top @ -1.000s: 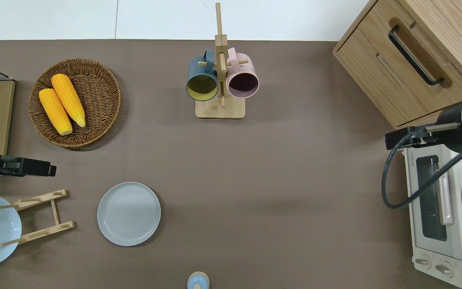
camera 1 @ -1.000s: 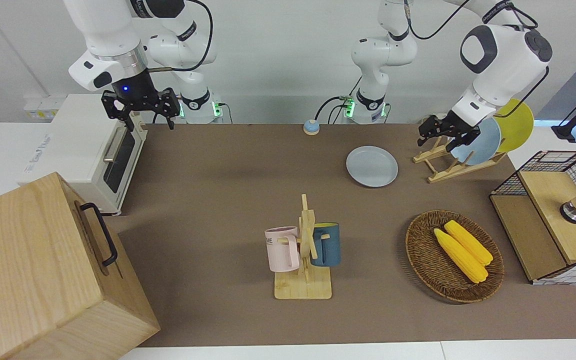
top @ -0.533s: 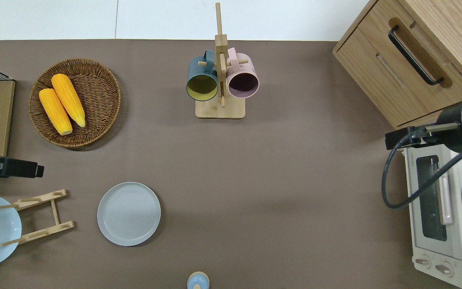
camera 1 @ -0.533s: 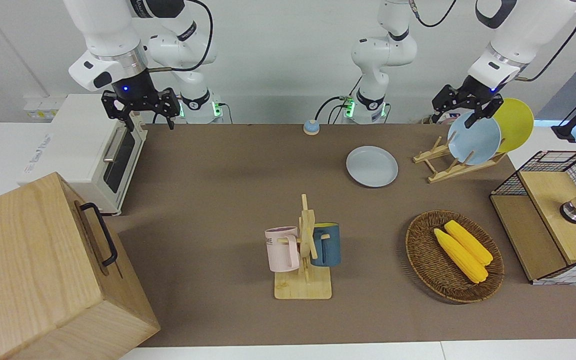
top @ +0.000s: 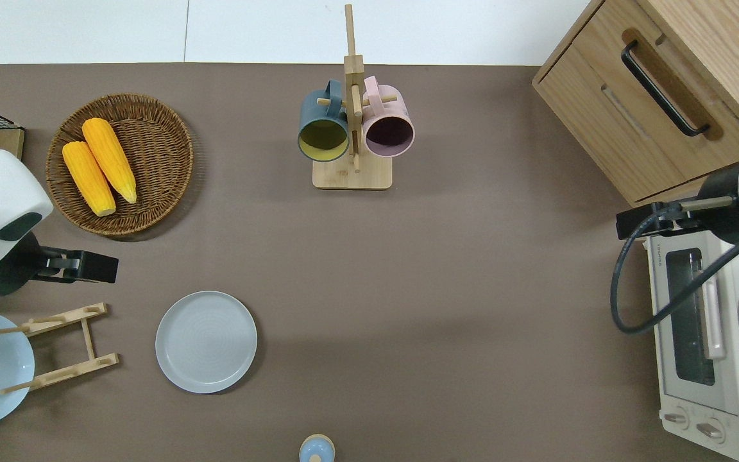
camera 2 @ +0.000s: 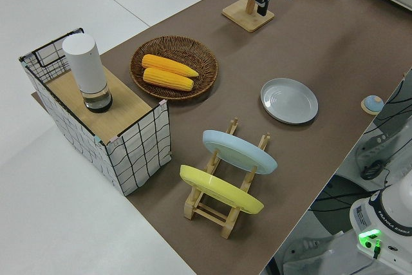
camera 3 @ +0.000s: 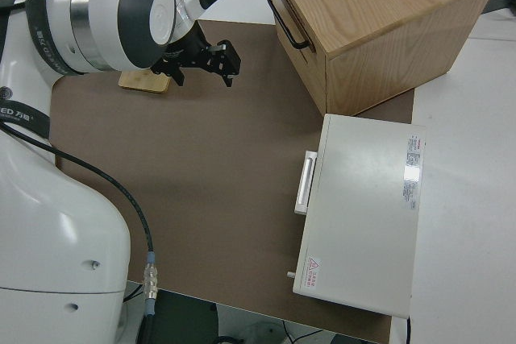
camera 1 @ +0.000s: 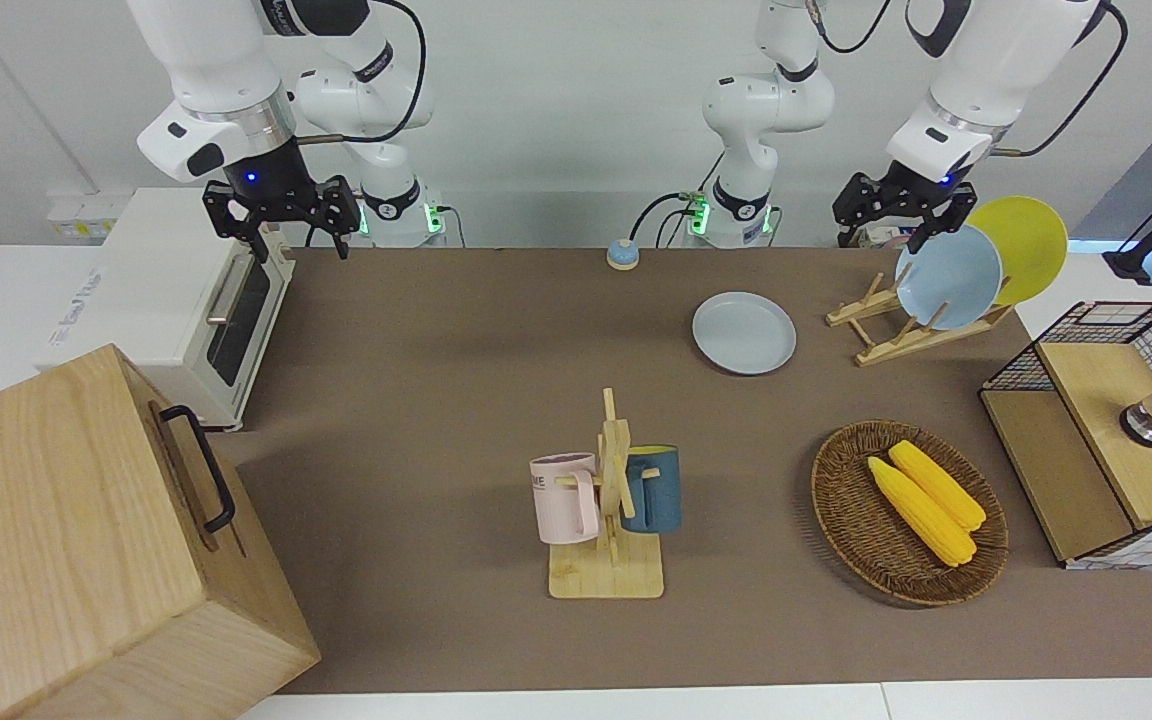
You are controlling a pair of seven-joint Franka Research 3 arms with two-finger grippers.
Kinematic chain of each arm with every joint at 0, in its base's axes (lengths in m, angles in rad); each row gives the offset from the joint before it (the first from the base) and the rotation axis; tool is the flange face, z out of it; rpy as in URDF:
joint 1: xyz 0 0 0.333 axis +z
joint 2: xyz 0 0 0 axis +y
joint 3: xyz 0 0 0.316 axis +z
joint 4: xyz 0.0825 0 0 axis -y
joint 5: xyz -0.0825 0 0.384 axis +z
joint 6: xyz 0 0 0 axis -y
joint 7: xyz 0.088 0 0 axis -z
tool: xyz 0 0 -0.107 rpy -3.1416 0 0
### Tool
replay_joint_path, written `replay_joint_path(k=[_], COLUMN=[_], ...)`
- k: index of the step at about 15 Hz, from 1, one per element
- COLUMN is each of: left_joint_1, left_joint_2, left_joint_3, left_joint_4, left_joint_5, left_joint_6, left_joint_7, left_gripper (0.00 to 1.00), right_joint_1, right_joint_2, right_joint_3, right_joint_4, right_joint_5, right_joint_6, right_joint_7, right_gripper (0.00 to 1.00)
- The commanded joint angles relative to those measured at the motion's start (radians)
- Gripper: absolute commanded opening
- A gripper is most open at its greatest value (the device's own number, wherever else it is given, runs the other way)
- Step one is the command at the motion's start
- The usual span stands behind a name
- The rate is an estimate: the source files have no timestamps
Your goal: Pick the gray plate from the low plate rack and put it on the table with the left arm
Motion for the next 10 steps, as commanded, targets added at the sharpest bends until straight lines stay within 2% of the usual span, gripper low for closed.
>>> replay_joint_path(k=[1,10], left_joint_1=[-0.015,-0.021], left_joint_2=[0.011,0.009], left_joint_3=[0.031,0.04], left_joint_4=[0.019,0.017], left_joint_5=[0.022,0.024], left_joint_6=[-0.017,-0.015], left_joint_7=[-0.01,-0.01], left_gripper=[1.0,1.0], right_joint_1=[-0.022,-0.022], right_joint_2=[0.01,0.01], right_joint_3=[0.021,0.021], right_joint_4=[0.02,0.02], right_joint_5=[-0.003,-0.003], right_joint_6=[-0.016,-0.016], right_joint_7=[0.013,0.013], right_gripper=[0.983,0.983])
